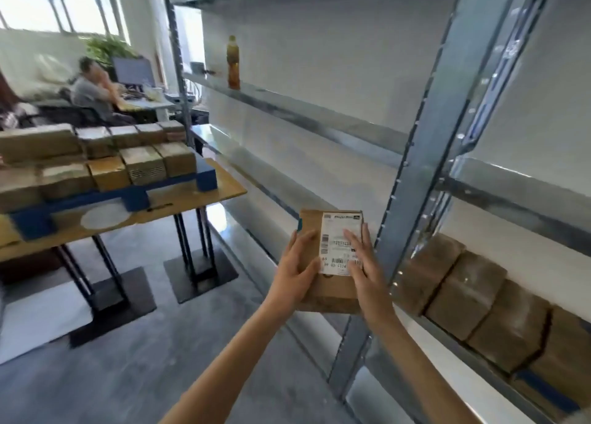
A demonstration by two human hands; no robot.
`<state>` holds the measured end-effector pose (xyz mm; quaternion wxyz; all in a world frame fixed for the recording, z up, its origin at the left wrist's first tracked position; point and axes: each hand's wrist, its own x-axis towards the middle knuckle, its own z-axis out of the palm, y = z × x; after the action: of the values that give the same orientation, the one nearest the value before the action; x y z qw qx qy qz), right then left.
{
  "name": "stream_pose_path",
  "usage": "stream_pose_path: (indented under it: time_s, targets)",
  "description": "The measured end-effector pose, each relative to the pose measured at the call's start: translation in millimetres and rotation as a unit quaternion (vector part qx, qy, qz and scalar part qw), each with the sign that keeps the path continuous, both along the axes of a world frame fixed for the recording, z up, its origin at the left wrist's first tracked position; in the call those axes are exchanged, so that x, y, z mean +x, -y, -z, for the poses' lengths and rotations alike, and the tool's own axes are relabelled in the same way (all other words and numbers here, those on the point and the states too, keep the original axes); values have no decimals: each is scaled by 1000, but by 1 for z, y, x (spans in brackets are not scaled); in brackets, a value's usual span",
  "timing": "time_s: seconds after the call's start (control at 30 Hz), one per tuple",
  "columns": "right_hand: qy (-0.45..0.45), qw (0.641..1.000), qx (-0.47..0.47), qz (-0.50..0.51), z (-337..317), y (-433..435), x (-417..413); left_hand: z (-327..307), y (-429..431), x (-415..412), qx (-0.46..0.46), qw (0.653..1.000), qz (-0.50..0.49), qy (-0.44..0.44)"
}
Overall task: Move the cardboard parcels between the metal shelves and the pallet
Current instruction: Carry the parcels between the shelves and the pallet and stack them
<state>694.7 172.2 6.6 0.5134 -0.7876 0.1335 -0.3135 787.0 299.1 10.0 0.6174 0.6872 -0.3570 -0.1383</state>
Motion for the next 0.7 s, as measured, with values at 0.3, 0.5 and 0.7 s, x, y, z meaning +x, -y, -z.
stream_pose_path:
  time_s: [0.3, 0.5, 0.7]
  targets:
    - [18, 986, -45, -159, -15, -90, 144, -9, -109, 104, -7, 987, -158, 37]
    - [37, 969, -41, -239, -5, -131, 253, -7, -160, 188, 20, 967, -245, 67]
    - [28, 954, -48, -295, -8, -165, 373, -13, -199, 283, 42, 945, -319, 58]
